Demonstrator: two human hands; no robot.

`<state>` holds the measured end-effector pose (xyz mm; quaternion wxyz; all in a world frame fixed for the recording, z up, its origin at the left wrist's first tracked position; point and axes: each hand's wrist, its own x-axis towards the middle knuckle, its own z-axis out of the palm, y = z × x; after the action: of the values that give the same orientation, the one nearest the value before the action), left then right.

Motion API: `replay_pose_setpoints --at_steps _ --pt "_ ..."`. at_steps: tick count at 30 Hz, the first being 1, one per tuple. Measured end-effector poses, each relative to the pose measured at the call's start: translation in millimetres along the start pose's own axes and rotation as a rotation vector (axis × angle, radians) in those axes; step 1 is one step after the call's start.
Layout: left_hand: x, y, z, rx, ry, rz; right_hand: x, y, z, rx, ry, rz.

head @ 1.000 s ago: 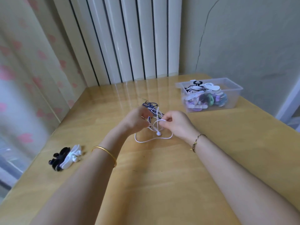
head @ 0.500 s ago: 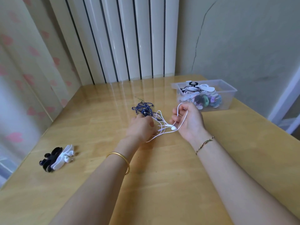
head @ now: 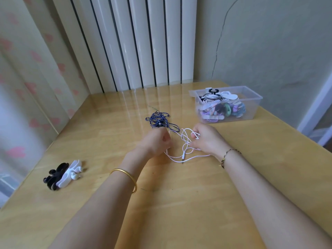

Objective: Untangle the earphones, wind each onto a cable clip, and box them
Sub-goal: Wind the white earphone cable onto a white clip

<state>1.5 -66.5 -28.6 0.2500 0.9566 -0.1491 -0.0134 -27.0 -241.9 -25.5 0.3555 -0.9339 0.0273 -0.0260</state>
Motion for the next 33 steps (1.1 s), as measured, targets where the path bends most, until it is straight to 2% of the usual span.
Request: replay_pose_setpoints --at_steps 4,7,10,12,15,18,20,25,29,31,33 --pt "0 1 3 0.022 -0.083 0.006 -1 -1 -10 0.434 0.0 0.045" --pt "-3 9 -1 -0.028 -0.051 -0.001 -3 -5 -17 0.758 -0.047 0.134" --pt "-9 25 -13 -0.4 0.008 -0.019 -6 -9 -22 0.962 -0.082 0.181" --pt "-13 36 -24 -0.671 -0.073 -0.047 -7 -11 -24 1.077 -0.102 0.189" --pt "-15 46 -37 -0.747 -0.173 -0.052 -9 -15 -29 1.188 -0.144 0.135" --pt "-14 51 -45 -0.646 -0.175 -0.001 -14 -19 -36 1.136 -0.181 0.066" --pt "-16 54 -50 -0.682 -0.143 -0.005 -15 -19 -40 1.117 -0.157 0.055" --pt "-20 55 -58 -0.749 -0.068 -0.121 -17 -14 -48 1.001 -0.077 0.109" --pt "-21 57 -58 -0.702 0.009 -0.169 -16 -5 -48 0.719 -0.042 0.141" --pt "-23 59 -59 -0.733 0.004 -0.172 -15 0 -43 0.5 -0.016 0.111" --pt "-26 62 -60 -0.794 -0.04 -0.164 -15 4 -38 0.38 -0.05 0.088"
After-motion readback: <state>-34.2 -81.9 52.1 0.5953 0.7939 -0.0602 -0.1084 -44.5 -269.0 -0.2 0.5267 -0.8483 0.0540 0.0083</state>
